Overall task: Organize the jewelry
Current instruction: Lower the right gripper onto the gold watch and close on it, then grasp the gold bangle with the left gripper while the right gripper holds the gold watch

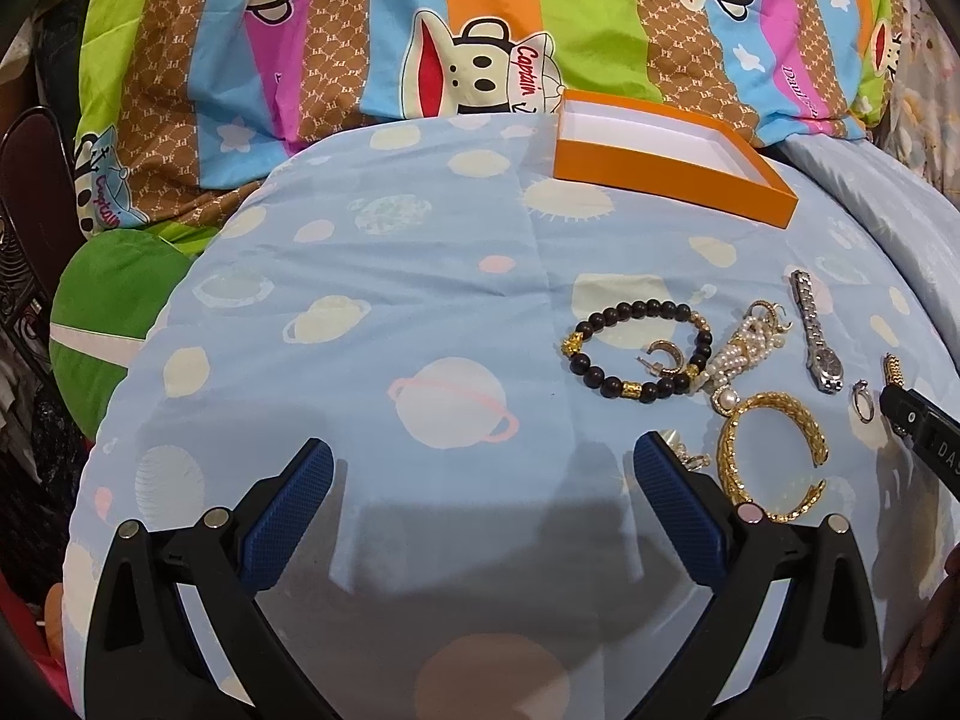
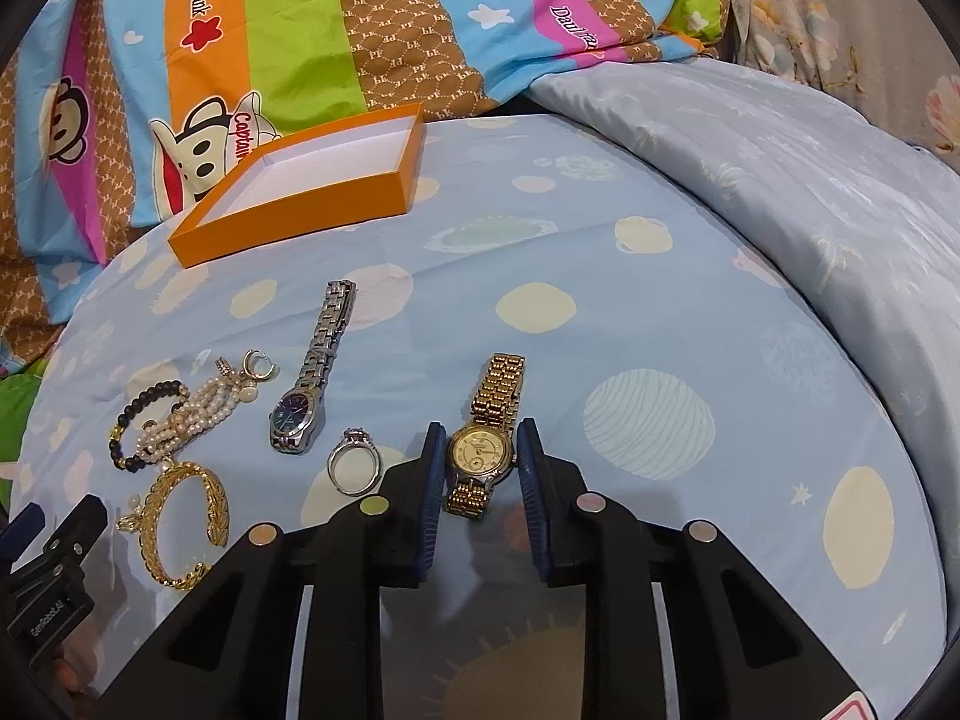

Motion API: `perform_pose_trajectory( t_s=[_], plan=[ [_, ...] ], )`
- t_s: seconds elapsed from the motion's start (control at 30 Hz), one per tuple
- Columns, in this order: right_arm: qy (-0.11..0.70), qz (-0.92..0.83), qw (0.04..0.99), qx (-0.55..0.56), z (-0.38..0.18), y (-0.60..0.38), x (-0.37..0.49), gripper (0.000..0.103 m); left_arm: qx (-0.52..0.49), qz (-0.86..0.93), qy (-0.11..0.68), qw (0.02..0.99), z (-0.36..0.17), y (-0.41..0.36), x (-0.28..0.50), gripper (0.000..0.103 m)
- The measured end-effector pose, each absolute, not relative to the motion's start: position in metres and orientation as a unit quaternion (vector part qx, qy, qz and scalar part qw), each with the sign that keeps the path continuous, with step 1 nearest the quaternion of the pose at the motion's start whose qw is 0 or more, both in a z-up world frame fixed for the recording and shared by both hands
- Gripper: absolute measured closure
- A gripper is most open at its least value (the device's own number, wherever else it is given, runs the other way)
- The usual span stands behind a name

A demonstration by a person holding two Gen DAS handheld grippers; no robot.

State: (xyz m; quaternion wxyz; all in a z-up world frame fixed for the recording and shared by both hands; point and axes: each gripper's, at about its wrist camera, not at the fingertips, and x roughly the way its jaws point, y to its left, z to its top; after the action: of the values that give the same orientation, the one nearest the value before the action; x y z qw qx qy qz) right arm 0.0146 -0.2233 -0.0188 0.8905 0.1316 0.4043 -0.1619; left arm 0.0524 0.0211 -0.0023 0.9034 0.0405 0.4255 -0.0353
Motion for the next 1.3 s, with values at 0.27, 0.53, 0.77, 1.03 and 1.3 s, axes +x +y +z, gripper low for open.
perform_pose_trajectory(
  t_s=[0.27,0.53,0.77,1.03,1.3],
  plan=[
    [0.398,-0.156,0.893,0.141,-0.018,-0.226,0.012,0.081,0.039,-0.043,0.421,0.905,0.000,0.020,0.051,0.005],
    [0.397,-0.152,0.895,0.137,-0.016,-0.225,0.007,0.081,0.039,-0.056,0.420,0.905,0.003,0.008,0.049,0.005],
    [0.395,-0.148,0.896,0.140,-0.015,-0.228,-0.001,0.081,0.039,-0.069,0.422,0.903,0.004,0.000,0.046,0.005],
    [0.395,-0.144,0.896,0.144,-0.015,-0.232,-0.008,0.081,0.040,-0.101,0.427,0.898,0.008,-0.020,0.041,0.005],
    [0.395,-0.145,0.895,0.147,-0.016,-0.238,-0.012,0.081,0.062,-0.138,0.429,0.890,0.007,-0.057,0.039,0.005]
  ],
)
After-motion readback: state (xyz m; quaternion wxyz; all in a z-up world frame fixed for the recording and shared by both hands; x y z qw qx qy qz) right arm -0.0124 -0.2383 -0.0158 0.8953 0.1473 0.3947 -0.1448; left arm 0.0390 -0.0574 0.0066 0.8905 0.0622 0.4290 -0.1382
